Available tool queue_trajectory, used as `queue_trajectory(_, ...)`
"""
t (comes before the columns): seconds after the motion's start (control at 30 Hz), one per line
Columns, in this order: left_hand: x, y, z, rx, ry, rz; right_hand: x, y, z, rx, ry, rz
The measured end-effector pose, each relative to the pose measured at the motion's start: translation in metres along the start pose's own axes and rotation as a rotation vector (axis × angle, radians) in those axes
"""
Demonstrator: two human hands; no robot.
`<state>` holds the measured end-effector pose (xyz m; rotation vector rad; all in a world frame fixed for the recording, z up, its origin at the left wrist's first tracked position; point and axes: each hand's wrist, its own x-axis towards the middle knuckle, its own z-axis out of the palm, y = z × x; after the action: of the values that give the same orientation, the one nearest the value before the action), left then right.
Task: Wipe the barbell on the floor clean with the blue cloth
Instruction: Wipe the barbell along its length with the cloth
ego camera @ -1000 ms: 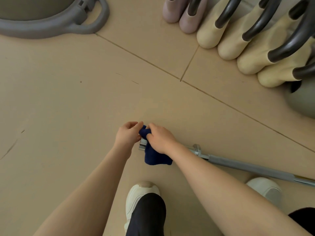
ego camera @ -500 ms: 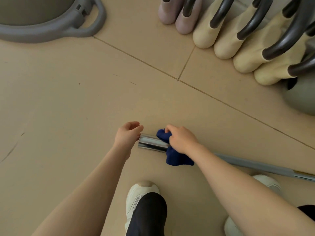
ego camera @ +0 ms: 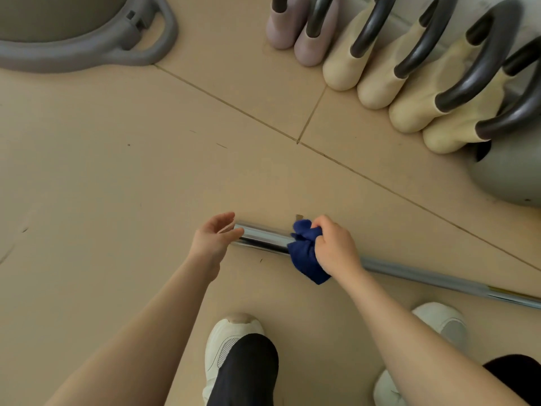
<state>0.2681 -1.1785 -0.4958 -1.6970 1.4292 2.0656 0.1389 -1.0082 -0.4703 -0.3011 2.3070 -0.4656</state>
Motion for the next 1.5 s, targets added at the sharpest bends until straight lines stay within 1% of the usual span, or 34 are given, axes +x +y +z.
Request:
queue_trajectory(0.03, 0.001, 0.004, 0.004, 0.035, 0.032, 0.008, 0.003, -0.001, -0.002, -0.067, -0.008, -0.050)
queue_trajectory(0.07, 0.003, 0.007, 0.007, 0.073, 0.061, 0.017, 0.008, 0.001, -0.006, -0.129, 0.001, -0.054)
queue_trajectory(0.17, 0.007, 0.014, 0.015, 0.146, 0.124, 0.054, 0.021, 0.006, -0.023, -0.267, 0.071, 0.102)
queue_trajectory(0.2, 0.009, 0.016, 0.017, 0.169, 0.135, 0.062, 0.020, 0.004, -0.022, -0.305, 0.095, 0.127)
queue_trajectory(0.23, 0.012, 0.019, 0.019, 0.210, 0.136, 0.071, 0.019, -0.001, -0.018, -0.322, 0.116, 0.094)
queue_trajectory(0.3, 0.017, 0.026, 0.019, 0.289, 0.103, 0.072, 0.010, -0.016, -0.001, -0.277, 0.111, -0.104)
queue_trajectory(0.33, 0.019, 0.028, 0.016, 0.293, 0.068, 0.058, 0.004, -0.020, 0.011, -0.246, 0.080, -0.218)
queue_trajectory(0.37, 0.020, 0.028, 0.013, 0.279, 0.021, 0.037, 0.000, -0.021, 0.021, -0.212, 0.049, -0.291)
queue_trajectory(0.4, 0.019, 0.025, 0.009, 0.272, -0.030, 0.027, -0.003, -0.019, 0.029, -0.173, 0.054, -0.321)
queue_trajectory(0.47, 0.017, 0.016, 0.002, 0.260, -0.098, 0.043, -0.003, -0.008, 0.034, -0.132, 0.212, -0.303)
queue_trajectory(0.53, 0.017, 0.012, -0.001, 0.244, -0.098, 0.081, 0.000, -0.001, 0.039, -0.164, 0.360, -0.245)
queue_trajectory(0.6, 0.019, 0.012, 0.002, 0.274, -0.060, 0.108, 0.003, -0.011, 0.050, -0.189, 0.404, -0.232)
queue_trajectory(0.67, 0.023, 0.013, 0.005, 0.236, -0.031, 0.117, 0.000, -0.028, 0.065, -0.215, 0.368, -0.295)
queue_trajectory(0.77, 0.026, 0.015, 0.008, 0.177, 0.023, 0.086, -0.005, -0.049, 0.073, -0.270, 0.135, -0.473)
queue_trajectory(0.8, 0.026, 0.018, 0.010, 0.188, 0.040, 0.079, -0.003, -0.049, 0.068, -0.327, 0.112, -0.535)
queue_trajectory(0.83, 0.027, 0.021, 0.012, 0.206, 0.056, 0.079, 0.001, -0.047, 0.061, -0.387, 0.145, -0.597)
queue_trajectory(0.87, 0.027, 0.023, 0.014, 0.222, 0.072, 0.098, 0.006, -0.042, 0.054, -0.421, 0.192, -0.611)
queue_trajectory(0.9, 0.027, 0.025, 0.017, 0.240, 0.089, 0.133, 0.013, -0.033, 0.051, -0.410, 0.236, -0.562)
queue_trajectory(0.97, 0.021, 0.030, 0.020, 0.311, 0.077, 0.192, 0.019, -0.024, 0.045, -0.315, 0.316, -0.379)
queue_trajectory(1.0, 0.017, 0.031, 0.021, 0.322, 0.033, 0.207, 0.017, -0.030, 0.044, -0.261, 0.327, -0.293)
queue_trajectory(1.03, 0.014, 0.033, 0.020, 0.272, -0.037, 0.184, 0.014, -0.039, 0.046, -0.230, 0.344, -0.247)
queue_trajectory(1.07, 0.010, 0.035, 0.019, 0.183, -0.108, 0.132, 0.013, -0.050, 0.052, -0.232, 0.325, -0.248)
queue_trajectory(1.13, 0.008, 0.040, 0.018, 0.038, -0.188, 0.043, 0.007, -0.072, 0.066, -0.245, 0.212, -0.335)
queue_trajectory(1.17, 0.009, 0.043, 0.018, 0.009, -0.210, 0.024, 0.005, -0.082, 0.073, -0.248, 0.150, -0.378)
queue_trajectory(1.2, 0.013, 0.044, 0.017, 0.002, -0.240, 0.016, 0.002, -0.088, 0.076, -0.263, 0.128, -0.412)
queue_trajectory(1.27, 0.021, 0.047, 0.013, -0.009, -0.292, -0.008, 0.004, -0.087, 0.077, -0.325, 0.144, -0.483)
queue_trajectory(1.37, 0.028, 0.053, 0.010, -0.057, -0.256, -0.067, 0.018, -0.063, 0.060, -0.516, 0.135, -0.598)
queue_trajectory(1.4, 0.026, 0.056, 0.011, -0.081, -0.256, -0.068, 0.024, -0.055, 0.055, -0.550, 0.162, -0.604)
queue_trajectory(1.43, 0.025, 0.057, 0.013, -0.102, -0.261, -0.066, 0.029, -0.048, 0.051, -0.570, 0.214, -0.575)
queue_trajectory(1.5, 0.023, 0.057, 0.016, -0.121, -0.269, -0.071, 0.026, -0.047, 0.056, -0.559, 0.327, -0.421)
